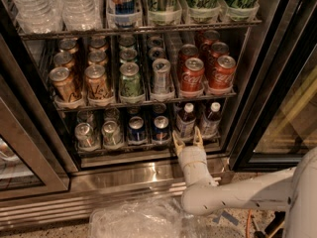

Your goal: Pick blue plastic bottle from bottom shelf of fridge

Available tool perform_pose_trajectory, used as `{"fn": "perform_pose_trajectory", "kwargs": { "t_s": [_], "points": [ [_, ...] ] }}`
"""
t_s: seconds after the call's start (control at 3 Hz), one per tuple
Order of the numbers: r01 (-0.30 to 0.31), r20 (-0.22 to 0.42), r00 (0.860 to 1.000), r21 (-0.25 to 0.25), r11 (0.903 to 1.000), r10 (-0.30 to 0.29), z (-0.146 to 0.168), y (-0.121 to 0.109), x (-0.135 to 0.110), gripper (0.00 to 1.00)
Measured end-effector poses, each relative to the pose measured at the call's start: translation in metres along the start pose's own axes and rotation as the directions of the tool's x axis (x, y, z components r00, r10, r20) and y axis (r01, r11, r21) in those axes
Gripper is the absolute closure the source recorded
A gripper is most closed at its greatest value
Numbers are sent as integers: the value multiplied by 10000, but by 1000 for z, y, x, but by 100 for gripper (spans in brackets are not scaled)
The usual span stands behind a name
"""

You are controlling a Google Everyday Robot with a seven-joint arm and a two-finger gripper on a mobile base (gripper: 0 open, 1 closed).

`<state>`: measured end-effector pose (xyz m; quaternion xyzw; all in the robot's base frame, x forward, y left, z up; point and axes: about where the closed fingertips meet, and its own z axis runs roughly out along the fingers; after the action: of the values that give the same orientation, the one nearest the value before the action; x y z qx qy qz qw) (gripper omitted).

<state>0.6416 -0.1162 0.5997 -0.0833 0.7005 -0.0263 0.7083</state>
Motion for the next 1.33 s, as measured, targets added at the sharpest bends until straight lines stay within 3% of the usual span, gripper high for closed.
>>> {"fn": "perform_pose_trajectory", "kwargs": {
  "t_s": [1.0,1.33],
  "points": [
    [56,493,9988,-214,9998,-45,32,1,-7,34],
    [70,542,9985,-268,9996,-55,37,2,-7,53]
  ]
}}
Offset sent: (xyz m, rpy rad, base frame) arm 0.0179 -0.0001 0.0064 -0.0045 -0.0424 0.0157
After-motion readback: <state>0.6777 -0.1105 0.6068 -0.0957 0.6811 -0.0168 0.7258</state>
